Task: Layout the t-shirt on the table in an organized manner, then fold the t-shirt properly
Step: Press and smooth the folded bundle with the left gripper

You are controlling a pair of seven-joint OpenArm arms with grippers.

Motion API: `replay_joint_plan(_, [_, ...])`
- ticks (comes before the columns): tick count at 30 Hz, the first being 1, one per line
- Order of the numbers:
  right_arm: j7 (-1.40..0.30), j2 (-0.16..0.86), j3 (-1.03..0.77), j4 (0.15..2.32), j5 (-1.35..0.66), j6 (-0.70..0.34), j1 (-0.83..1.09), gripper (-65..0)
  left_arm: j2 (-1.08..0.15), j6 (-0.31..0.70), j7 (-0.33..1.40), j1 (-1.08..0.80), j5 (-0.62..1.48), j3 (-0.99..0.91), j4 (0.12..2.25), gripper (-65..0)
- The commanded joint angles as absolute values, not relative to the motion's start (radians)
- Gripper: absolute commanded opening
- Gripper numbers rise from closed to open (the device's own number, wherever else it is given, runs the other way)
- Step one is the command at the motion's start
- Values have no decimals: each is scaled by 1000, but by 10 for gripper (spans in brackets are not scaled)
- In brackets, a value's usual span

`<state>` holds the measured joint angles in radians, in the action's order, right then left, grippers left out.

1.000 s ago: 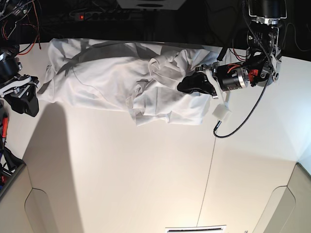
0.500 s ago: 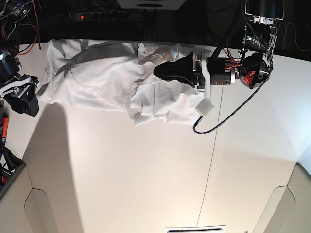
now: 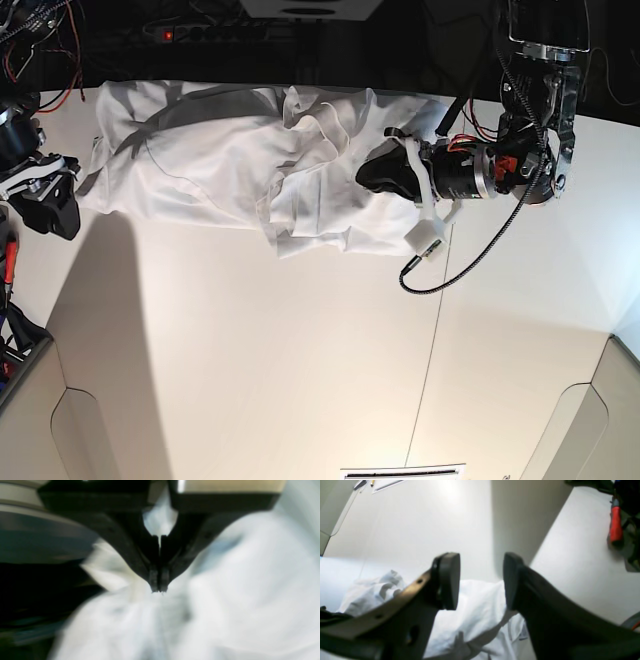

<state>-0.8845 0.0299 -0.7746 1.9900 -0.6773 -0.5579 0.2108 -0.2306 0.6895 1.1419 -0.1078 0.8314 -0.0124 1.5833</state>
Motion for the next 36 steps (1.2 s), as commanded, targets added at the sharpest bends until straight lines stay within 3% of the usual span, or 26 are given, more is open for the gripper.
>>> replay_joint_plan(1, [-864,38,-777,2009,-699,-565,206,-383,-236,698,1114,-101,833,-13,1602,-650])
replay_joint_plan(20, [-865,38,-777,2009,-699,-565,206,-383,-236,698,1125,-115,792,169,1660,-650])
replay_joint_plan(30, [-864,38,-777,2009,-699,-565,206,-383,-236,698,1117,-116,788,363,1681,-650])
replay_joint_plan(36, [-847,39,-781,2009,-654,-564,206,-382,-236,698,1077,-91,826,324,1683,-650])
